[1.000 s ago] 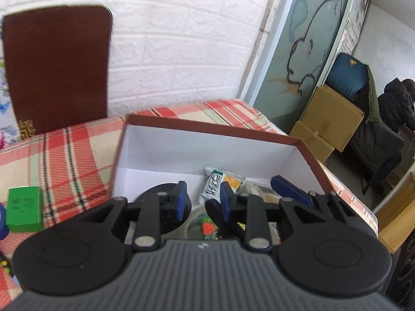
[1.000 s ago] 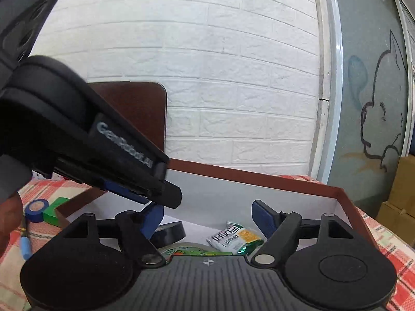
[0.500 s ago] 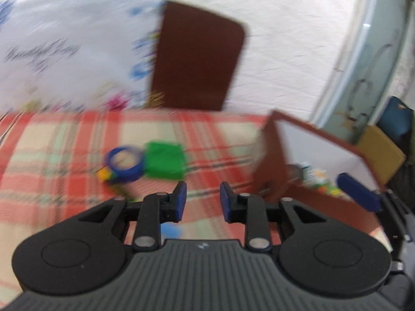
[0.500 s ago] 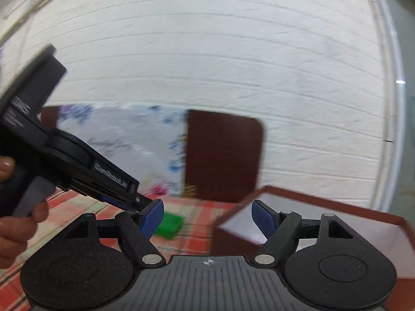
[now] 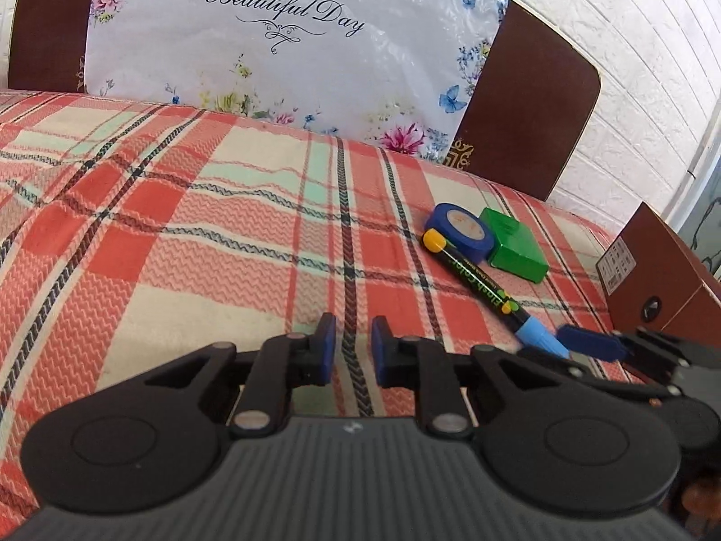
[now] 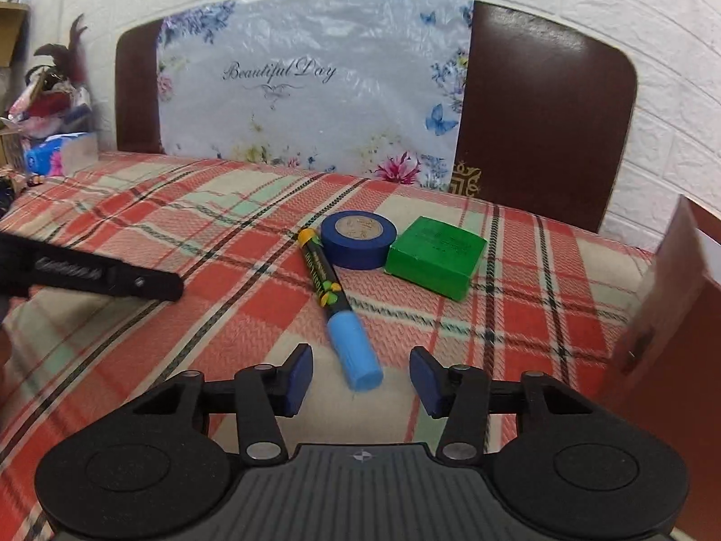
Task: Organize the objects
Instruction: 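Grasp the yellow-capped blue marker with the right tool, then grasp the marker with the left tool while the right tool holds it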
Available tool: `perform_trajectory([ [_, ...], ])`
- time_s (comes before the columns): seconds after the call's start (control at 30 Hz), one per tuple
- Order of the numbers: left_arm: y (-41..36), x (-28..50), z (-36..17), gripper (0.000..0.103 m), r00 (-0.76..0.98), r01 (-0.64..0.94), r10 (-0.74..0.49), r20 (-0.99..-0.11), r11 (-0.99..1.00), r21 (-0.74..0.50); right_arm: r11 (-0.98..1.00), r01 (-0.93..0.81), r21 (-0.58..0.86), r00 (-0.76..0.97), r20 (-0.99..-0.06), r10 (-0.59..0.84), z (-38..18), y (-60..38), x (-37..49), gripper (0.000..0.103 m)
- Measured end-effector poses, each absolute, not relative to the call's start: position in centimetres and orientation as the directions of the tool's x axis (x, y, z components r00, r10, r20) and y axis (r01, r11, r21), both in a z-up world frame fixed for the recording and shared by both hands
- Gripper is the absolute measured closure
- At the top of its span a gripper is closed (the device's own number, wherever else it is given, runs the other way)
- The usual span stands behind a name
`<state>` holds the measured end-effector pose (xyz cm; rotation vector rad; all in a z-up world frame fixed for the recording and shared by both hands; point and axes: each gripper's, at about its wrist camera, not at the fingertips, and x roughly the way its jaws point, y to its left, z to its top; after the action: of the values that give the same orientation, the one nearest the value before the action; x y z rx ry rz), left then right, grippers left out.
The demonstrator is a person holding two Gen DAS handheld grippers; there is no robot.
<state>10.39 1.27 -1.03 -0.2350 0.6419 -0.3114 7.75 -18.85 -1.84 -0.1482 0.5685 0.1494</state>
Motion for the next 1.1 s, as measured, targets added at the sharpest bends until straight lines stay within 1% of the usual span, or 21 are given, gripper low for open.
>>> perform_trajectory([
  [0.07, 1.5, 10.6, -1.2, 0.083, 0.754, 0.211, -0.366, -0.546, 0.921, -0.326, 0.977, -0.19, -0.097, 0.825, -0.555, 0.106, -1.9, -18.3, 8.9, 0.057],
  [0.13, 1.9, 10.8, -1.3, 0.083, 0.744, 0.205, -0.38, -0.549, 0.913, -0.353, 0.976, -0.204, -0.073, 0.816, -0.564, 0.129, -1.8, -18.0, 9.7, 0.07],
  [0.17, 2.1, 10.8, -1.2, 0.083, 0.737, 0.198, -0.384, -0.557, 0.91, -0.365, 0.975, -0.217, -0.056, 0.81, -0.568, 0.148, -1.7, -17.9, 9.9, 0.081],
  [0.2, 2.2, 11.1, -1.0, 0.082, 0.725, 0.187, -0.39, -0.568, 0.905, -0.382, 0.973, -0.226, -0.048, 0.806, -0.57, 0.159, -1.7, -17.7, 9.8, 0.083],
  [0.27, 2.3, 11.6, -0.4, 0.061, 0.685, 0.17, -0.434, -0.585, 0.876, -0.451, 0.971, -0.237, -0.029, 0.797, -0.578, 0.177, -1.6, -17.5, 9.2, 0.084],
  [0.3, 2.2, 11.9, 0.0, 0.042, 0.662, 0.17, -0.468, -0.585, 0.854, -0.491, 0.97, -0.241, 0.028, 0.782, -0.586, 0.211, -1.4, -17.8, 9.0, 0.084],
  [0.33, 1.9, 12.0, 0.2, 0.035, 0.639, 0.172, -0.5, -0.585, 0.834, -0.525, 0.964, -0.243, 0.104, 0.763, -0.593, 0.256, -1.1, -18.4, 8.8, 0.085],
  [0.37, 1.5, 12.1, 0.3, 0.034, 0.617, 0.177, -0.525, -0.586, 0.819, -0.546, 0.953, -0.244, 0.177, 0.748, -0.592, 0.302, -1.0, -19.0, 8.6, 0.085],
  [0.4, 1.0, 12.0, 0.4, 0.034, 0.598, 0.183, -0.544, -0.588, 0.807, -0.561, 0.94, -0.243, 0.24, 0.738, -0.583, 0.34, -0.8, -19.5, 8.3, 0.085],
  [0.47, -0.1, 11.8, 0.3, 0.036, 0.575, 0.189, -0.567, -0.59, 0.793, -0.579, 0.912, -0.256, 0.32, 0.733, -0.551, 0.399, -0.4, -20.0, 7.1, 0.085],
  [0.5, -0.6, 11.6, 0.3, 0.041, 0.568, 0.192, -0.573, -0.591, 0.79, -0.582, 0.902, -0.266, 0.34, 0.735, -0.534, 0.418, -0.1, -20.0, 6.4, 0.085],
  [0.53, -1.0, 11.4, 0.4, 0.056, 0.561, 0.196, -0.58, -0.591, 0.787, -0.586, 0.896, -0.276, 0.348, 0.739, -0.52, 0.429, 0.2, -20.1, 5.8, 0.085],
  [0.57, -1.3, 11.3, 0.5, 0.063, 0.555, 0.204, -0.59, -0.586, 0.78, -0.592, 0.895, -0.281, 0.347, 0.744, -0.51, 0.431, 0.6, -20.0, 5.2, 0.085],
  [0.63, -2.0, 10.8, 1.2, 0.072, 0.562, 0.218, -0.597, -0.572, 0.774, -0.594, 0.905, -0.275, 0.325, 0.758, -0.505, 0.412, 1.1, -20.0, 4.1, 0.085],
  [0.73, -3.6, 10.3, 3.5, 0.079, 0.58, 0.274, -0.607, -0.543, 0.773, -0.571, 0.915, -0.261, 0.307, 0.784, -0.486, 0.386, 1.8, -20.6, 2.8, 0.085],
  [0.83, -6.0, 9.8, 5.9, 0.08, 0.565, 0.356, -0.65, -0.508, 0.748, -0.56, 0.921, -0.237, 0.308, 0.826, -0.434, 0.358, 3.1, -22.5, 1.5, 0.085],
  [0.9, -8.5, 9.5, 7.6, 0.08, 0.554, 0.418, -0.67, -0.495, 0.737, -0.531, 0.929, -0.219, 0.298, 0.861, -0.388, 0.328, 4.3, -24.0, 0.7, 0.085],
  [1.0, -12.8, 9.2, 9.8, 0.08, 0.525, 0.51, -0.706, -0.474, 0.708, -0.489, 0.955, -0.169, 0.242, 0.916, -0.32, 0.243, 6.1, -26.2, -0.7, 0.085],
  [1.1, -17.3, 9.1, 11.4, 0.08, 0.491, 0.586, -0.736, -0.466, 0.675, -0.449, 0.978, -0.1, 0.183, 0.952, -0.27, 0.148, 7.2, -28.9, -1.8, 0.085],
])
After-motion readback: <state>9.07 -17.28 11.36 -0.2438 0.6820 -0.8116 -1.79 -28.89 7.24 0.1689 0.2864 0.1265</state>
